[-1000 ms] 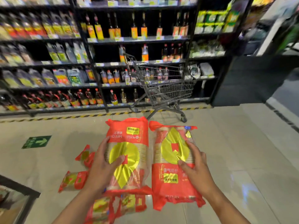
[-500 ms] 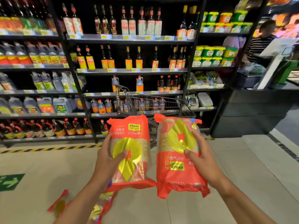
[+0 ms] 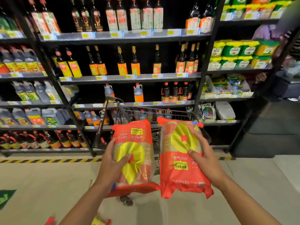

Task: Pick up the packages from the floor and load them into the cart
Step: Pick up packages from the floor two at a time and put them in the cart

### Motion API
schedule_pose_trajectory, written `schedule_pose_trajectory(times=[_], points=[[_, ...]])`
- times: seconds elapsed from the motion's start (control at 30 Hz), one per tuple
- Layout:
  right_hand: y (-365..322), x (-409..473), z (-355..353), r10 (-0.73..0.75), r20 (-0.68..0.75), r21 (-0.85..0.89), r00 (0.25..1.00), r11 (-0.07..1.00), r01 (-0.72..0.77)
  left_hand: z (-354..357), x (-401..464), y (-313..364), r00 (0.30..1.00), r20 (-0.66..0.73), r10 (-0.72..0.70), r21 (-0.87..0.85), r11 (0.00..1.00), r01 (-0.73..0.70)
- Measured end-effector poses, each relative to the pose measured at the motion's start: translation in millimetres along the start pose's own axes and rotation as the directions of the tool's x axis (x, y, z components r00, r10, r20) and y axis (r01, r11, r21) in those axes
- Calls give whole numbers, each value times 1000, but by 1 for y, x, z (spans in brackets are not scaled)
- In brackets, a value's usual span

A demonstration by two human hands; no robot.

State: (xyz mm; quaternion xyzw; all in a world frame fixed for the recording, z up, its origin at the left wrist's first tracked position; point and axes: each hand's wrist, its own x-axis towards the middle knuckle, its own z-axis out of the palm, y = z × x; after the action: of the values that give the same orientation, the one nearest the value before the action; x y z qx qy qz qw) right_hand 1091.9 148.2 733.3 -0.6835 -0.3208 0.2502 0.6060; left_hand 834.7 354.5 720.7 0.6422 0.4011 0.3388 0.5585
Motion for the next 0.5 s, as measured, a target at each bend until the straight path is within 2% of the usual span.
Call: schedule_pose_trajectory(times=[0.1,0.23,0.4,0.5], points=[[3,77,-18,3,43,-22,999,1000,-2,30,60,6,1000,5,-14,17,1000,14],[24,169,-35,16,108,-154,994,988,1,61,135,1,998,-3,-63,41,997,63],[59,272,-31,22,120,-124,993,992,-7,106,232,-29,997,-3,-82,10,997,82],[86,333,-27,88,121,-125,989,989,-73,133,290,-52,993,-10,-116,13,993,116]])
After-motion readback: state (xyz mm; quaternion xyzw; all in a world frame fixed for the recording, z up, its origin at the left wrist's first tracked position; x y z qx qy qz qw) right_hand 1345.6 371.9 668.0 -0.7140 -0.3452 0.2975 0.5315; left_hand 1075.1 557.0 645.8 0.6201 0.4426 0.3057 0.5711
